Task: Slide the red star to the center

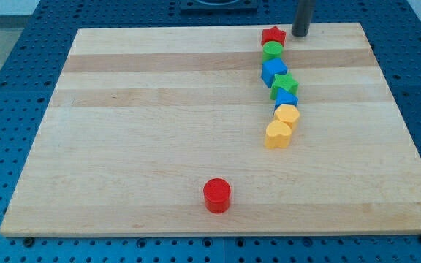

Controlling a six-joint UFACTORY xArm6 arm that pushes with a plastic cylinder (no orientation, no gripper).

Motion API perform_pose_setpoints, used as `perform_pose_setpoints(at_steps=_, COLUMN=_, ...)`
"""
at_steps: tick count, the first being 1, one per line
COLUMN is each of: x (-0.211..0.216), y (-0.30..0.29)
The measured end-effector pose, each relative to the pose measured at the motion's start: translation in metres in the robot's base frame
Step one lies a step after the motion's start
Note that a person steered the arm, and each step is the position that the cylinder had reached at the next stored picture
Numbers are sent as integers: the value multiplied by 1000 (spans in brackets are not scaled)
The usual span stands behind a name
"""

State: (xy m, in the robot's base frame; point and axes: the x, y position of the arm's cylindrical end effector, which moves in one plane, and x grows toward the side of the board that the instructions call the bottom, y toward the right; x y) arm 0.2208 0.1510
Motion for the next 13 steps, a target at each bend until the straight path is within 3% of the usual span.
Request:
perform_pose_setpoints(at_steps=2, x=12, y=-33)
perform_pose_setpoints(at_steps=4, x=13, y=23)
perform_pose_setpoints(at_steps=5, x=14, y=21)
perform_pose_setpoints(at_steps=10, x=39, y=-83)
perform_pose_setpoints(at_steps=13, x=19, y=-113)
